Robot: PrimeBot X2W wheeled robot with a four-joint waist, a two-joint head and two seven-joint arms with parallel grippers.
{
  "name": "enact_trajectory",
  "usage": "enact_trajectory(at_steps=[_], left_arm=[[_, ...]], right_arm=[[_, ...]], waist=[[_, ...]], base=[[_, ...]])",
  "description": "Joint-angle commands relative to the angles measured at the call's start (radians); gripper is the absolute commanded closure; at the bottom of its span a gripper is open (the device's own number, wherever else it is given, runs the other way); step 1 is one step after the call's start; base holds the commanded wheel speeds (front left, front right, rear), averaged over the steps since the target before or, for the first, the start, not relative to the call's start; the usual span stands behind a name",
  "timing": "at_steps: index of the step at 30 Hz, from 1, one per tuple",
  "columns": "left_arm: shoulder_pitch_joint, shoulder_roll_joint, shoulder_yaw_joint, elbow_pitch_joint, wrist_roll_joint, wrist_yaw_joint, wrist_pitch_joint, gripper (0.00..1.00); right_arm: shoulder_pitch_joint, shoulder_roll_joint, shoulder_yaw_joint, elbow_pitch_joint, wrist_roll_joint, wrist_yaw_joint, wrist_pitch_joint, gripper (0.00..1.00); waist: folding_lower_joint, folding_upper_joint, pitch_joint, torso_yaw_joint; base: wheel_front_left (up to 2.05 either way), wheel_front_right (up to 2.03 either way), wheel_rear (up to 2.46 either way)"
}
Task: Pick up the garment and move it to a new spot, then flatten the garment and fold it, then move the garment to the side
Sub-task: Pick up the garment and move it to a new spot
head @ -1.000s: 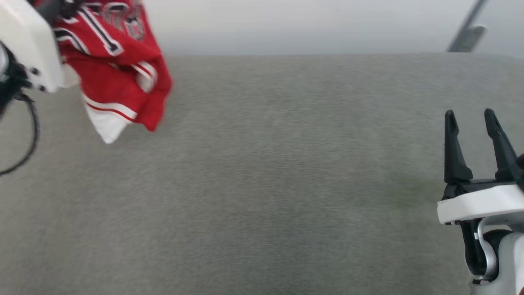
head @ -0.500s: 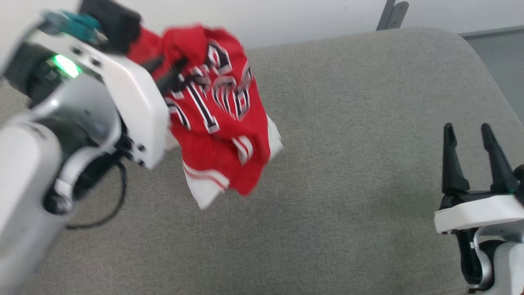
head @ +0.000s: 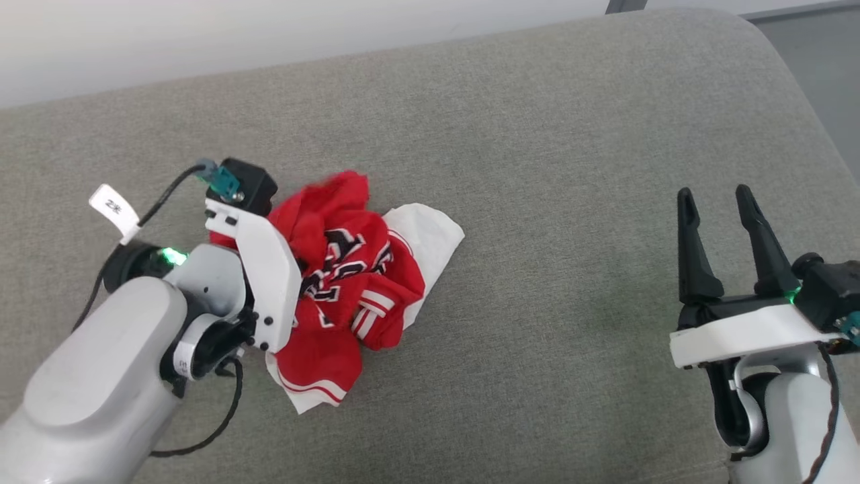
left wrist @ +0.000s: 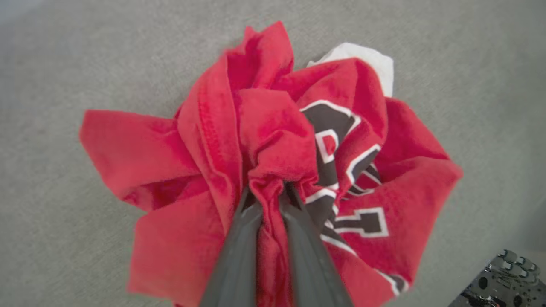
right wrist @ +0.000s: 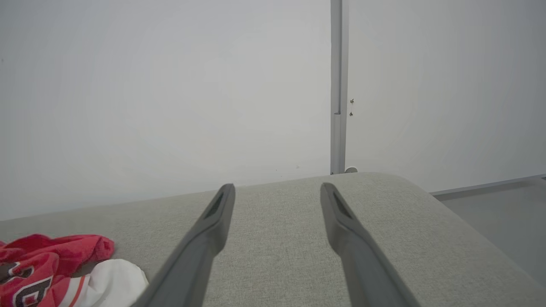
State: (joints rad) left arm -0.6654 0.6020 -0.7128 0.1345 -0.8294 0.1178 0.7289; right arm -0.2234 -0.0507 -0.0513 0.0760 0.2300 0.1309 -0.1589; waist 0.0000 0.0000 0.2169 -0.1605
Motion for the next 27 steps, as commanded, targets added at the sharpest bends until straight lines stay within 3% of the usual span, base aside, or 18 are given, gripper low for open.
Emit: enact_trajectory(at_steps=[1,7,8,10,11,18,27], left_arm=[[0.015,-0.007,-0.008,0.037,-0.015,-0.011,0.001,1.0],[0.006,-0.055,-0.029,0.21,-0.031,-0.048,0.002,1.0],[0.0,-0.065,-0.026,0.229,-0.033,-0.053,-0.01,0.92],[-0.014,-0.076,-0.016,0.26,-0.036,-0.059,-0.037,0.25],[-0.021,-0.084,-0.009,0.268,-0.042,-0.066,-0.051,0.0],[-0.024,-0.08,0.033,0.277,-0.053,-0.081,-0.142,0.0],[0.078,-0.023,0.117,0.161,-0.045,-0.113,-0.394,0.0]], right_arm=[[-0.012,-0.001,0.004,0.009,0.005,0.0,-0.009,0.0],[-0.036,0.0,0.019,0.029,-0.007,0.0,-0.022,0.0],[-0.035,0.0,0.021,0.032,-0.008,0.0,-0.023,0.0],[-0.033,0.0,0.028,0.037,-0.006,0.0,-0.021,0.0],[-0.033,0.0,0.027,0.038,-0.007,0.0,-0.02,0.0],[-0.014,0.0,0.023,0.034,-0.021,0.0,-0.007,0.0],[0.035,-0.01,0.015,0.029,-0.033,0.0,0.007,0.0]], waist=[[0.0,0.0,0.002,-0.003],[0.0,0.0,0.001,-0.006],[0.0,0.0,-0.002,-0.003],[0.0,0.0,-0.013,0.003],[0.0,0.0,-0.019,0.008],[0.0,0.0,-0.069,0.043],[0.0,0.0,-0.164,0.11]], base=[[0.0,0.0,0.0],[0.0,0.0,0.0],[0.0,0.0,0.0],[0.0,0.0,0.0],[0.0,0.0,0.0],[0.0,0.0,0.0],[0.0,0.0,0.0]])
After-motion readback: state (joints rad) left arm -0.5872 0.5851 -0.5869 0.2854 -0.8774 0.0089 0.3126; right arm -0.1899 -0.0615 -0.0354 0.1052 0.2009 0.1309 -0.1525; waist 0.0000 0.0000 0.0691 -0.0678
